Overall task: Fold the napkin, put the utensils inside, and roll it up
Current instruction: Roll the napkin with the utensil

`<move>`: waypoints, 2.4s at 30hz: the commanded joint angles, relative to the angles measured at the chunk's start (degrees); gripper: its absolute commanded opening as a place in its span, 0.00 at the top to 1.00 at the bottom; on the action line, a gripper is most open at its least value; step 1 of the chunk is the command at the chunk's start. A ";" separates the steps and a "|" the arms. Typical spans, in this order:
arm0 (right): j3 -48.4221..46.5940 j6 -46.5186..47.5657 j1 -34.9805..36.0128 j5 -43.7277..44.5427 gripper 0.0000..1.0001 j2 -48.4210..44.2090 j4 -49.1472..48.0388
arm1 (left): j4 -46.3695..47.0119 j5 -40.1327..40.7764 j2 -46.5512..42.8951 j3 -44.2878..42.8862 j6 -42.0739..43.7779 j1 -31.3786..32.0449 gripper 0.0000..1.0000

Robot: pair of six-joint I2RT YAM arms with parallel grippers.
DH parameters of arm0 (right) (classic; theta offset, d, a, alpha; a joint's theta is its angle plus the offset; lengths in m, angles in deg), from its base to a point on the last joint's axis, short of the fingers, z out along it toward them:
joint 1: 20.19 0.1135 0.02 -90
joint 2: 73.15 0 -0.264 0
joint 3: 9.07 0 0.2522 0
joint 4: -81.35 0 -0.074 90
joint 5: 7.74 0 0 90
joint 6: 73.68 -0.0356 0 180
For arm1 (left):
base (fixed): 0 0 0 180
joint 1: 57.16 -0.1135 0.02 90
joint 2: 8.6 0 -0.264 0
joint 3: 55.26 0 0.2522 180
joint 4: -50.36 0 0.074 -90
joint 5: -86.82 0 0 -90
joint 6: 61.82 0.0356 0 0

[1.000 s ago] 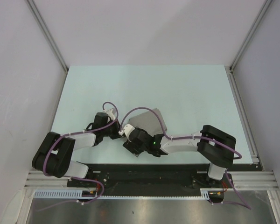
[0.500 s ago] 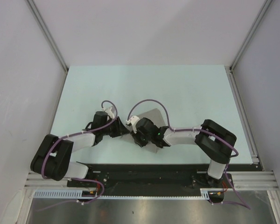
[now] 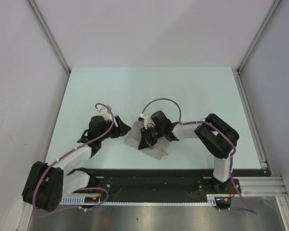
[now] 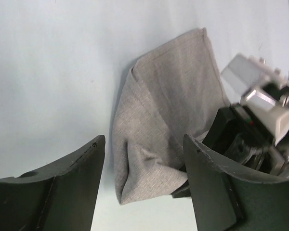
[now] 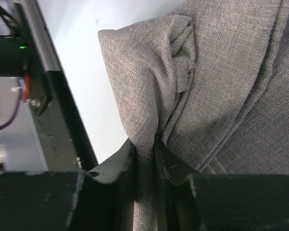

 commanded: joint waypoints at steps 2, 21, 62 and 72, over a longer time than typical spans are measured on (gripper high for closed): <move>-0.62 -7.37 -2.59 -13.83 0.89 4.93 2.07 | 0.43 -1.25 -0.18 2.79 1.59 -0.35 0.31; -4.84 -12.74 -10.15 -16.57 0.92 14.95 5.40 | 13.51 -9.43 1.57 8.16 0.71 0.87 0.39; -5.82 10.11 5.92 35.62 0.23 -12.64 24.83 | 3.15 -7.67 24.16 -6.60 0.89 2.19 1.00; -3.52 12.13 13.57 47.06 0.23 -10.80 23.25 | 2.89 -7.41 25.30 -8.36 0.89 2.19 1.00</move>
